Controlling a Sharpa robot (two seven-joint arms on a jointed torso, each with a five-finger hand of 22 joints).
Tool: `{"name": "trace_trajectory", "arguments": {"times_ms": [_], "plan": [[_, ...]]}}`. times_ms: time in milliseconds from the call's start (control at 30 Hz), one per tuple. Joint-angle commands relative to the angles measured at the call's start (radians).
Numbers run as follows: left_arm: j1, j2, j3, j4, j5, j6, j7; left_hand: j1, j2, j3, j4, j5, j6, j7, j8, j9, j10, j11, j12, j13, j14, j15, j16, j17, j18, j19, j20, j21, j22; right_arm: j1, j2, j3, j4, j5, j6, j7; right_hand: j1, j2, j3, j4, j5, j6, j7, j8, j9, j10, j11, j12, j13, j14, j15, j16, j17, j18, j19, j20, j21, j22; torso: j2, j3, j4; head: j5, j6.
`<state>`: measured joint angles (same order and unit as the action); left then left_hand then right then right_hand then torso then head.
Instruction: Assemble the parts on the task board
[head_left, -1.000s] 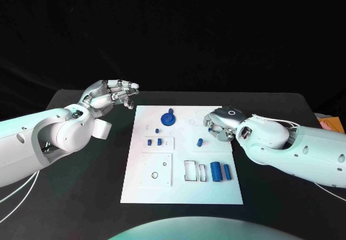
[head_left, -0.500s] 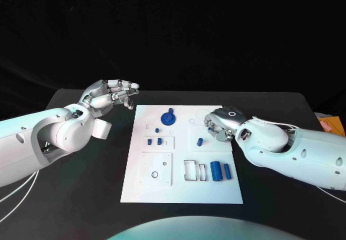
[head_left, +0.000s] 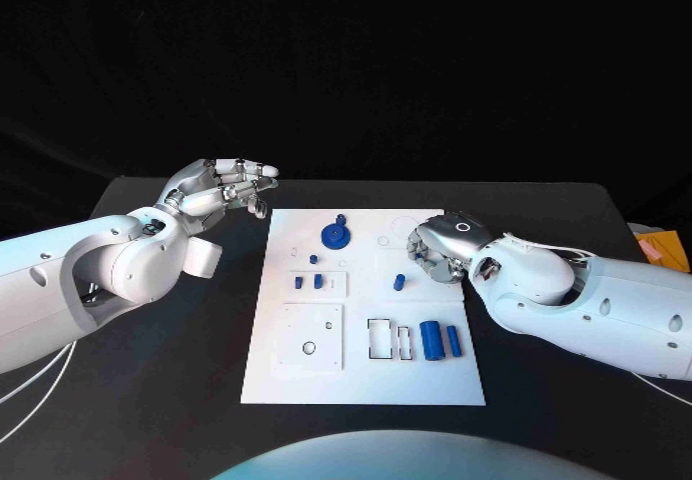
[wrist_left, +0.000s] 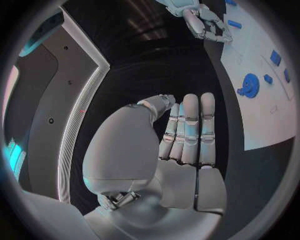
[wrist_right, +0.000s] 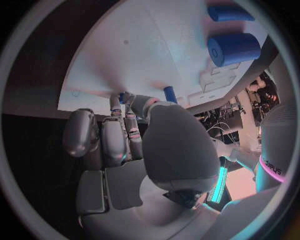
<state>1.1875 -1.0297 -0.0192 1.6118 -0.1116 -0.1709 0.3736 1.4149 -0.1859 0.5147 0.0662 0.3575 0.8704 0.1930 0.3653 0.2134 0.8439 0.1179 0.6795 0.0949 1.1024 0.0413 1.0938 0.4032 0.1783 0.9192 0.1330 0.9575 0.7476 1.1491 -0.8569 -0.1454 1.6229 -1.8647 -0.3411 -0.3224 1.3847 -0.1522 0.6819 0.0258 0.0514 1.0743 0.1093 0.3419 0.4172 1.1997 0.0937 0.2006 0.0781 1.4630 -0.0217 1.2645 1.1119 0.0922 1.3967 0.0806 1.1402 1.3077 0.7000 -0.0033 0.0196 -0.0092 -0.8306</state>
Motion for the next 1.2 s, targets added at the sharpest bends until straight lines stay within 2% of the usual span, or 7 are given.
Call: {"name": "trace_trajectory", "arguments": {"times_ms": [33, 500, 767, 967, 1200], "plan": [[0.000, 0.000, 0.000, 0.004, -0.006, 0.009, -0.004, -0.003, 0.007, 0.000, -0.007, 0.000, -0.007, 0.003, -0.006, -0.002, 0.001, 0.007, -0.006, -0.002, -0.001, 0.002, -0.007, -0.002, 0.006, 0.006, 0.003, -0.006, -0.002, -0.012, 0.000, -0.010, -0.003, 0.001, 0.046, -0.008, 0.013, 0.017, 0.007, -0.001, -0.003, 0.000, 0.003, -0.003, -0.003, 0.057, -0.047, 0.001, 0.019, 0.007, -0.007, -0.007, -0.002, -0.009, 0.006, -0.004, 0.004, 0.108, 0.000, 0.0001, -0.0005, 0.001, 0.000], [0.000, 0.000, 0.000, 0.005, -0.006, 0.012, -0.013, -0.009, 0.005, -0.001, -0.009, 0.002, -0.021, 0.012, -0.025, -0.005, -0.013, 0.016, -0.016, -0.009, -0.008, 0.009, -0.011, -0.005, 0.005, 0.003, 0.009, -0.012, -0.006, -0.012, 0.000, -0.010, 0.004, -0.008, 0.003, -0.010, 0.013, 0.016, 0.008, -0.002, -0.003, 0.000, 0.003, -0.003, -0.002, 0.058, -0.048, 0.001, 0.019, 0.007, -0.008, -0.007, -0.001, -0.010, 0.008, -0.005, 0.011, 0.110, 0.000, 0.0001, 0.0007, 0.000, 0.001], [0.000, -0.001, 0.000, 0.005, -0.006, 0.017, -0.019, -0.011, 0.004, -0.002, -0.011, 0.002, -0.027, 0.015, -0.032, -0.006, -0.020, 0.019, -0.019, -0.011, -0.012, 0.012, -0.012, -0.006, 0.005, 0.001, 0.011, -0.015, -0.008, -0.009, -0.006, -0.008, 0.015, -0.005, -0.026, -0.001, 0.012, 0.016, 0.008, -0.002, -0.002, 0.001, 0.003, -0.003, -0.002, 0.059, -0.048, 0.000, 0.020, 0.007, -0.008, -0.007, -0.002, -0.010, 0.008, -0.005, 0.010, 0.110, 0.000, -0.0007, -0.0007, 0.000, 0.001], [0.000, -0.001, 0.000, 0.004, -0.006, 0.022, -0.024, -0.012, 0.004, -0.002, -0.013, 0.002, -0.031, 0.017, -0.036, -0.006, -0.026, 0.021, -0.021, -0.012, -0.016, 0.013, -0.014, -0.007, 0.006, 0.000, 0.013, -0.017, -0.010, 0.001, -0.016, -0.004, 0.028, 0.008, -0.053, 0.009, 0.011, 0.015, 0.008, -0.002, -0.002, 0.001, 0.003, -0.003, -0.001, 0.058, -0.047, -0.001, 0.020, 0.007, -0.008, -0.007, -0.001, -0.010, 0.009, -0.005, 0.011, 0.111, -0.001, -0.0008, 0.0001, -0.001, 0.003], [0.000, -0.004, 0.000, 0.004, -0.006, 0.024, -0.025, -0.012, 0.004, -0.002, -0.014, 0.002, -0.033, 0.018, -0.039, -0.007, -0.029, 0.022, -0.021, -0.012, -0.017, 0.014, -0.015, -0.008, 0.006, -0.001, 0.014, -0.018, -0.010, 0.015, -0.032, -0.001, 0.048, 0.035, -0.055, 0.014, 0.010, 0.014, 0.008, -0.002, -0.002, 0.001, 0.003, -0.003, -0.001, 0.058, -0.047, -0.001, 0.020, 0.008, -0.008, -0.006, 0.000, -0.011, 0.011, -0.005, 0.015, 0.113, -0.001, -0.0008, 0.0002, -0.001, 0.004]]}}
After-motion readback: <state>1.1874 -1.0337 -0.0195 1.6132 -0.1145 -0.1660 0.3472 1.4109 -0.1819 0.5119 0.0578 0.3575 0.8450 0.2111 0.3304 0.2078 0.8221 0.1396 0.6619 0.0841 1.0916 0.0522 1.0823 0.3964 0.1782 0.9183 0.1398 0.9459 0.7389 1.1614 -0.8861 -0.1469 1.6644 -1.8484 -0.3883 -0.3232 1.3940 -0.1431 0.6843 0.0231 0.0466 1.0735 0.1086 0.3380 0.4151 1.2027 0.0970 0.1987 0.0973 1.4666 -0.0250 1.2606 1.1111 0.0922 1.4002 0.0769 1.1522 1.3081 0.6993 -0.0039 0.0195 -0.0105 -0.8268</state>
